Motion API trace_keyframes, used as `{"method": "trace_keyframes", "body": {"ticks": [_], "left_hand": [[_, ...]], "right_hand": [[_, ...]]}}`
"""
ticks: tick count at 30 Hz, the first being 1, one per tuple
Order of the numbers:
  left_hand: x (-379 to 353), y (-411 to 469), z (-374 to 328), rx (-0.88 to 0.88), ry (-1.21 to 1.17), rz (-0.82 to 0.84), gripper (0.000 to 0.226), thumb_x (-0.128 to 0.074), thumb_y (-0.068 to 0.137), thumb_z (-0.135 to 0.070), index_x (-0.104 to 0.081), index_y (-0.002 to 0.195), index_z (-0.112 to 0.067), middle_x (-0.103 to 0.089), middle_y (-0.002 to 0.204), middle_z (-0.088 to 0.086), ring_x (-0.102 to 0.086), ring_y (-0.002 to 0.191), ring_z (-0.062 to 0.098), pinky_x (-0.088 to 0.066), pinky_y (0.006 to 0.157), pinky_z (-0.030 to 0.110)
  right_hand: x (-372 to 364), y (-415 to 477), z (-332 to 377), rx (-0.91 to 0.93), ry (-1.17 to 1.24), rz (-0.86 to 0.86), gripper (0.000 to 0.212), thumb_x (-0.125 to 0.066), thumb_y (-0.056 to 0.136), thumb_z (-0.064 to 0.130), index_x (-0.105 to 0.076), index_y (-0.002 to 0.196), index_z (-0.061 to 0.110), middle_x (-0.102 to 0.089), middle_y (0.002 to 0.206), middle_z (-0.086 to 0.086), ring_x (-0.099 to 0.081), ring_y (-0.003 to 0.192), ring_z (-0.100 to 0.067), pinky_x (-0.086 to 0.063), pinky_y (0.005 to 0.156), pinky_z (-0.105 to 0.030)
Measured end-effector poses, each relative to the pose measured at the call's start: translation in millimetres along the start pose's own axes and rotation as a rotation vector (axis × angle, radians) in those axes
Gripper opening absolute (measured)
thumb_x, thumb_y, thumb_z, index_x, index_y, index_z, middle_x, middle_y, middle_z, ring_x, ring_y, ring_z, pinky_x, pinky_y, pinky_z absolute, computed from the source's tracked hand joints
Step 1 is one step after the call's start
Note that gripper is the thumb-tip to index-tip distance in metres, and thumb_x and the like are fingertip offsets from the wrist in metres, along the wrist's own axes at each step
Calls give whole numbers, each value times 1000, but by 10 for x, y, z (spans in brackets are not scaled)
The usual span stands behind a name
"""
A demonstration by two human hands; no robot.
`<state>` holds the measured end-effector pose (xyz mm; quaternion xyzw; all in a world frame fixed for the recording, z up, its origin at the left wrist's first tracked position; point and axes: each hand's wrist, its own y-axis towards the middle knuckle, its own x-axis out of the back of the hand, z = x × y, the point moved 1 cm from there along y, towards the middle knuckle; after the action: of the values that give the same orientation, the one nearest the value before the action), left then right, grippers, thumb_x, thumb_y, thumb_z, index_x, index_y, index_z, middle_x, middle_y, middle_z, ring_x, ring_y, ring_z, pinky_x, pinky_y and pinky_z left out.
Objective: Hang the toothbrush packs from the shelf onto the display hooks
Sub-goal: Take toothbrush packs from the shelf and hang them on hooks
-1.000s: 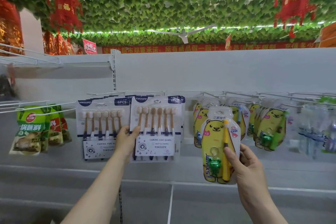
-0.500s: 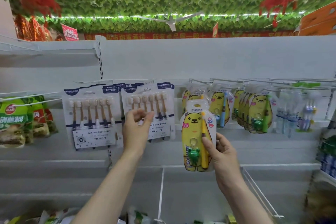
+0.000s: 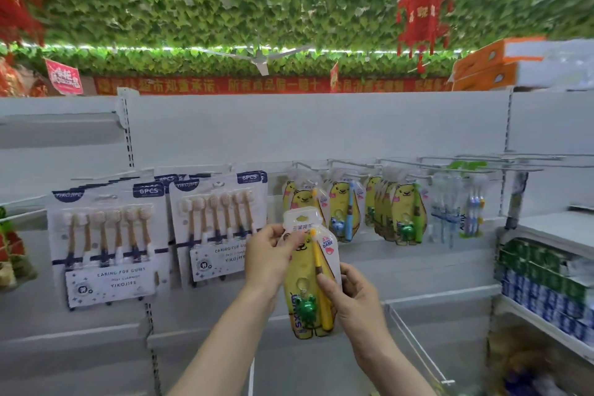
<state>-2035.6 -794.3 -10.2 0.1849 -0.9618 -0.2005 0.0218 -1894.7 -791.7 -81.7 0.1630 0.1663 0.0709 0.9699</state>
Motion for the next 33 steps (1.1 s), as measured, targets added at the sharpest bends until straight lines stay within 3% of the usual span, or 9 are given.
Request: {"method": "trace_keyframes", "body": {"ticks": [7, 13, 18, 25, 30, 33], "left_hand": [[-197, 55, -96, -20, -10, 18, 20, -77, 84, -18, -67, 100, -12, -74, 92, 0, -70, 69, -1, -51, 56, 13], [-396, 287, -127, -5, -20, 9, 44, -80, 81, -33, -66, 116, -9, -73, 109, 7, -72, 94, 19, -60, 84, 37], [-505, 395, -131, -29, -45, -25, 14, -70, 91, -23, -70, 100, -13, -76, 93, 5, -73, 78, 13, -55, 61, 20], [-538, 599, -89, -35, -38, -93, 8, -67, 93, -25, -68, 95, -17, -75, 89, 2, -72, 75, 14, -53, 56, 22], [-542, 813, 23, -17, 7, -110, 19, -70, 90, -33, -68, 101, -18, -74, 99, 5, -72, 88, 22, -60, 81, 43], [-575, 959, 68, -17, 44, -90, 14, -70, 91, -31, -67, 94, -18, -74, 96, 7, -72, 87, 25, -59, 82, 47]], "right_hand": [[210, 101, 80, 11, -33, 21, 17, -72, 89, 9, -71, 106, 9, -77, 90, -12, -74, 86, -22, -58, 66, -26], [331, 382, 196, 52, -28, 20, 16, -72, 88, 9, -70, 104, 10, -77, 90, -10, -74, 83, -18, -58, 66, -27], [379, 595, 195, 67, -24, 37, 16, -74, 87, 11, -70, 103, 10, -76, 92, -12, -73, 85, -20, -60, 70, -29], [307, 821, 115, 74, 1, 58, 15, -72, 88, 6, -70, 103, 8, -78, 92, -7, -73, 87, -19, -58, 70, -25], [294, 971, 34, 70, 2, 60, 16, -73, 88, 8, -70, 104, 8, -78, 94, -6, -74, 91, -20, -60, 74, -28], [288, 1104, -33, 44, -10, 59, 17, -73, 89, 10, -70, 105, 8, -78, 95, -6, -73, 93, -21, -60, 76, -29]]}}
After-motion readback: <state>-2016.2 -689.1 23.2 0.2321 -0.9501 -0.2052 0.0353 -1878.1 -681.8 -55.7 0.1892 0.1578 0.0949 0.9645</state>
